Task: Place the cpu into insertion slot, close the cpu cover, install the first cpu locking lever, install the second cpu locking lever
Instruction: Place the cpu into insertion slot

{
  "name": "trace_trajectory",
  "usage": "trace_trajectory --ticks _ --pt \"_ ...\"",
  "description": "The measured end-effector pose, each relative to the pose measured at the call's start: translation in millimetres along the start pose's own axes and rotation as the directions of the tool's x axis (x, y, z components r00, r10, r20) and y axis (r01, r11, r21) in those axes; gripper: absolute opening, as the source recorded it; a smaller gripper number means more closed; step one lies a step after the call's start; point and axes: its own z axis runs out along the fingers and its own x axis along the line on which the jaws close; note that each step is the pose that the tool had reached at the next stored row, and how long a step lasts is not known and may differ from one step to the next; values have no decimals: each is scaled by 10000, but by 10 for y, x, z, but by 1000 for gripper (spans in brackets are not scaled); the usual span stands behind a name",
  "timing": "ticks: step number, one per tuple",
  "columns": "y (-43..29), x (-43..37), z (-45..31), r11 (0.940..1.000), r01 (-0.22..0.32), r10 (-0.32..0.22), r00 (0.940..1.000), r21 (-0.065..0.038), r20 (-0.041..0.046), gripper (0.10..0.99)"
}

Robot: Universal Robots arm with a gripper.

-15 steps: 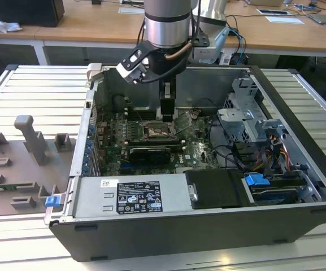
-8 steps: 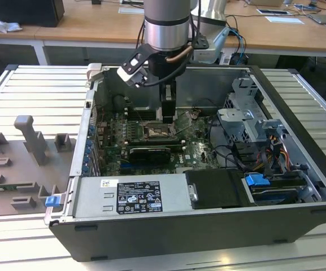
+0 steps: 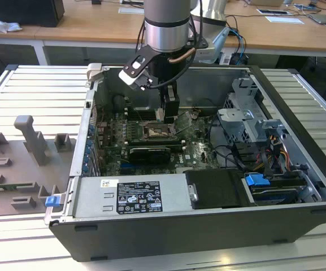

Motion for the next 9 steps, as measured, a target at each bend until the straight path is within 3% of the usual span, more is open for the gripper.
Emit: trace_trajectory --ticks 9 --pt "-5 -1 50 10000 5 -5 10000 1 1 537"
